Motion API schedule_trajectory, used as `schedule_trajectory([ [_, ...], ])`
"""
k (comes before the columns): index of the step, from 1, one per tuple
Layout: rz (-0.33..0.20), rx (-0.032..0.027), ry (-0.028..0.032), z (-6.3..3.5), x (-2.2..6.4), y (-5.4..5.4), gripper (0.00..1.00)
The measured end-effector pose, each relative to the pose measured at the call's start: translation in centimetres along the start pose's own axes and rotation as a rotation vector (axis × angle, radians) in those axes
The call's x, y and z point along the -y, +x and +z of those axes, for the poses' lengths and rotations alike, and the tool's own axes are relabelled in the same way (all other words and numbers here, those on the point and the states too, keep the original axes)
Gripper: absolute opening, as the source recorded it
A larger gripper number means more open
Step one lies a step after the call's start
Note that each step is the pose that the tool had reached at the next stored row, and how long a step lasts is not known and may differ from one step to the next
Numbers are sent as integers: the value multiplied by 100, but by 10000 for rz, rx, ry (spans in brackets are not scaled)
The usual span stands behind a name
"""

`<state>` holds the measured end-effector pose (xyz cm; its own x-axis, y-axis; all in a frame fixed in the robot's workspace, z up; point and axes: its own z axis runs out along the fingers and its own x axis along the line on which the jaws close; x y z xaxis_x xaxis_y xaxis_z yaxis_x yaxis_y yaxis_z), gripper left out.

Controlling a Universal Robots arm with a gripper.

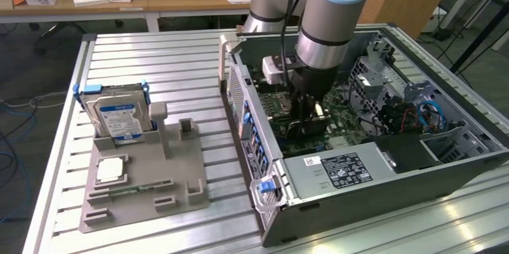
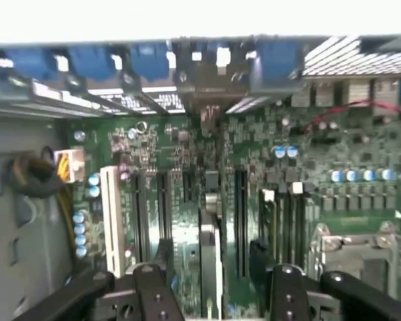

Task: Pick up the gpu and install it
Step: 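Insert the gpu into the slot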

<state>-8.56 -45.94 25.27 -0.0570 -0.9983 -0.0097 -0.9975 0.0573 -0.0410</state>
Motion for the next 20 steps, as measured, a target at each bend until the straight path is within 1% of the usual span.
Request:
schedule_trajectory([
  [6, 0, 1, 0, -270, 4, -2, 57],
  [7, 1, 1, 1, -292, 4, -3, 57],
  [19, 1, 1, 1, -293, 4, -2, 56],
  [20, 1, 1, 1, -293, 4, -2, 49],
])
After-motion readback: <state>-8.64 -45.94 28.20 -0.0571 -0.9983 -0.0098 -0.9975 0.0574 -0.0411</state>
